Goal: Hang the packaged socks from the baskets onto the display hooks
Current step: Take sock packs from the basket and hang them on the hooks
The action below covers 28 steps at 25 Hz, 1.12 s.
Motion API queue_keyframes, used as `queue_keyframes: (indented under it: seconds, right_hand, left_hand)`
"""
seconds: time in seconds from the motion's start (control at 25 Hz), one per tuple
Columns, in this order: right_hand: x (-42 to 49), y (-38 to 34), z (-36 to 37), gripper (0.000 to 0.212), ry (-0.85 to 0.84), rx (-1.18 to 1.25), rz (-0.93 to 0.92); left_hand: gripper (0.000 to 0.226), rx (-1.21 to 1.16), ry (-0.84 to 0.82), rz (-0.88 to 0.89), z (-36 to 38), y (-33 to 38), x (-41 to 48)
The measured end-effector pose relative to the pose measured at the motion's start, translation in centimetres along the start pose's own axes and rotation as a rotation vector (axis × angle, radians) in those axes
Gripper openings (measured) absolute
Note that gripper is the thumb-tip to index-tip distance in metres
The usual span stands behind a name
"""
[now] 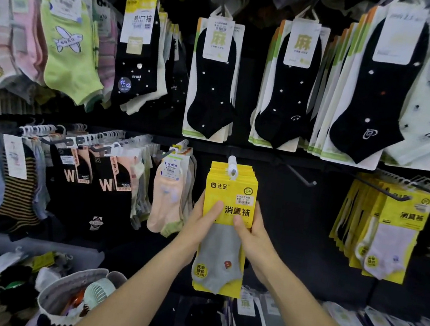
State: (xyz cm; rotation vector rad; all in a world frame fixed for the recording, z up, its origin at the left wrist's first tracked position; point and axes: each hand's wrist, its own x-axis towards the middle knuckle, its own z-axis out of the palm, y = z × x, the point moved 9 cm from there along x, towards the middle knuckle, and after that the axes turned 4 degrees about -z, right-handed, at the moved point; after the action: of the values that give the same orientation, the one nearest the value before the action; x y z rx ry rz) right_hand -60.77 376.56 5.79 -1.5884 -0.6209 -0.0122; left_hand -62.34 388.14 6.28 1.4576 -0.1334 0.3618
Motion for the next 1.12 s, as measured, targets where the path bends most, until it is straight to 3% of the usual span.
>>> queue_keyframes:
  seconds: [0.2,0.36,0.48,0.64,0.88,1.12]
  right_hand:
    - [-0.5,1.6,0.7,0.055,0.004,-0.008,0.045]
    - [1.5,0.7,-1.6,0.084,0.017,-0.014,0.126]
    - [3.3,-2.0,-2.4,0.090,0.035,0.053,0.085]
    - [4.6,-2.5,-1.6,0.057,0.040,0.040,0.012]
    - [5.0,-2.7,-1.3,0.076,0.045,0.021,0.052]
    - [3.4,-2.7,-0.6,0.054,-0.012,-0.116,-0.025]
  left_hand:
    - [0.048,0.020,-0.012,-0.088,-0.3,-2.0,-0.6]
    - [0.081,0.091,0.008,-0.099,-1.9,1.0,1.8]
    - [0.072,0.066,0.034,-0.123,-1.9,2.5,3.5]
    - [0.049,0.029,0.047,-0.102,-1.1,1.8,4.7]
    - [0.061,0.013,0.059,-0.109,-1.0,1.4,5.7]
    - [0.045,0.149,-0.014,-0.019,-0.6,1.3,2.4]
